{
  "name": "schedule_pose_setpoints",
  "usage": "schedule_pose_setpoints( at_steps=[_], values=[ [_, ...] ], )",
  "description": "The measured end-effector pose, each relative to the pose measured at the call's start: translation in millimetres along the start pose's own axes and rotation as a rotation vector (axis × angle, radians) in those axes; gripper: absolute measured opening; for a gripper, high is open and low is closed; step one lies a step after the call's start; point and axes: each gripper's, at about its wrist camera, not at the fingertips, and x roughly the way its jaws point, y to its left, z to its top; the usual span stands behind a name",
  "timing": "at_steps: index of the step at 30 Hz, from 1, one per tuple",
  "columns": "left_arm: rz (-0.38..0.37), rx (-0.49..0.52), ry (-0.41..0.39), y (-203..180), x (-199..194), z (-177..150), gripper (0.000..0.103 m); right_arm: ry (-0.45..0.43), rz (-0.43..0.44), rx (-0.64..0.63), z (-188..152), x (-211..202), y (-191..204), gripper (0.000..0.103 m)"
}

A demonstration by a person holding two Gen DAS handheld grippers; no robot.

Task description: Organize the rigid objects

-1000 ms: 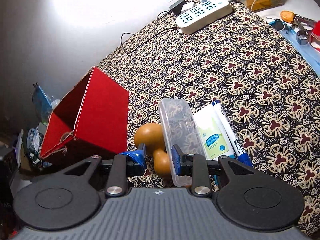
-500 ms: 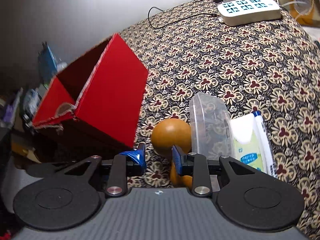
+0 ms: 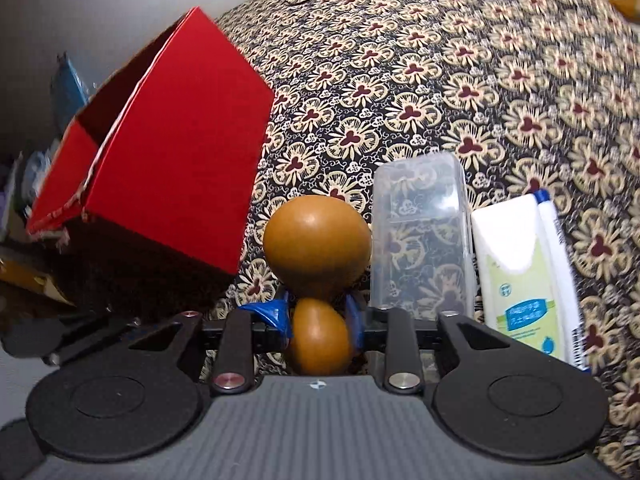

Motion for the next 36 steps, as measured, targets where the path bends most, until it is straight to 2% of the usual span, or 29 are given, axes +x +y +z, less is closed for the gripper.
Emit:
schedule_pose_setpoints(
  at_steps=[3, 4, 11, 20, 22, 23, 31, 36],
  values=[
    [-0.001, 0.005, 0.008, 0, 5, 2, 0.070, 0.023, 0.047, 0.078, 2, 5, -7, 0.015],
    [-0.002, 0.004, 0.011, 0, 7, 3, 0.070, 0.031, 0.064, 0.099, 1, 8, -9, 0.012],
    [0.013, 0.034, 0.001, -2, 19, 11, 0.070, 0.005, 0.058, 0.032, 0, 10, 0, 0.011],
    [-0.060, 0.025, 0.016, -1, 29, 14, 0.057, 0.000, 0.065, 0.025, 2, 11, -3, 0.009],
    [-0.087, 0.011, 0.022, 1, 31, 14, 0.045, -0.006, 0.069, 0.030, 1, 10, -2, 0.010],
    [-0.089, 0.014, 0.028, 0, 33, 14, 0.043, -0.008, 0.069, 0.035, 1, 10, -1, 0.010],
    [-0.070, 0.104, 0.012, -12, 28, 8, 0.040, -0.021, 0.097, 0.101, -7, 0, -3, 0.010],
    [-0.055, 0.200, -0.039, -23, 10, 4, 0.040, -0.086, 0.112, 0.115, -12, -21, 2, 0.010]
  ],
)
